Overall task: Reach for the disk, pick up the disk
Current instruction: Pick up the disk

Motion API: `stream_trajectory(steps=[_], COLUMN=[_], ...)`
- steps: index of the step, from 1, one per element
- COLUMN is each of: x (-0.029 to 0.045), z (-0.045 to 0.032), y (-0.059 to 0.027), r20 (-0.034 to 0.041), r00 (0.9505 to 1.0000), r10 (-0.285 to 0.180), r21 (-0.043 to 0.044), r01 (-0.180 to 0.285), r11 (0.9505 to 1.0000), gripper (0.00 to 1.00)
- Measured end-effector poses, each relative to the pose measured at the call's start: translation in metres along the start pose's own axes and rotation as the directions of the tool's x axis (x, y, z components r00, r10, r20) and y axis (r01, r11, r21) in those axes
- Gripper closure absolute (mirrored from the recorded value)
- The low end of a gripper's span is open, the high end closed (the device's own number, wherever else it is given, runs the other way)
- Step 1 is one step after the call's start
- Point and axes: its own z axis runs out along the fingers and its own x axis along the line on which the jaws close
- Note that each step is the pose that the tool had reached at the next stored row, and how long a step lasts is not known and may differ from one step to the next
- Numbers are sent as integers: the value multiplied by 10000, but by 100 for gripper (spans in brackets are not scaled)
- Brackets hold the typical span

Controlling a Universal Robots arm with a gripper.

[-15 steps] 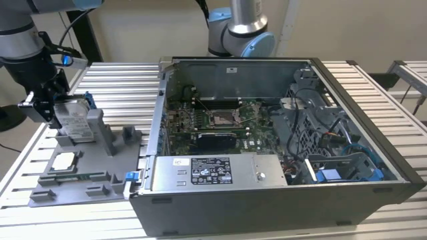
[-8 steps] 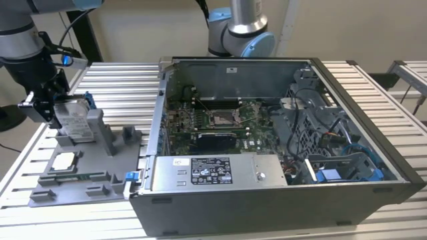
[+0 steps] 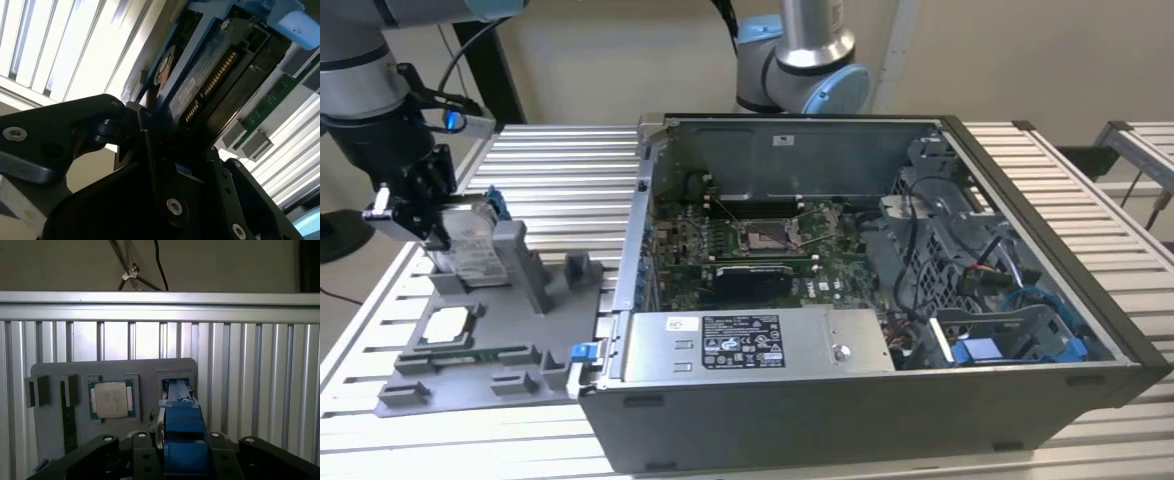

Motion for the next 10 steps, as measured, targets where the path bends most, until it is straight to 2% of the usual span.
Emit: stream_trajectory(steps=[10], x=[0], z=[2], y=[0], r20=[0], r00=[10000], r10=[0], r21=[-1], r01=[0], r11=[10000], gripper=[100])
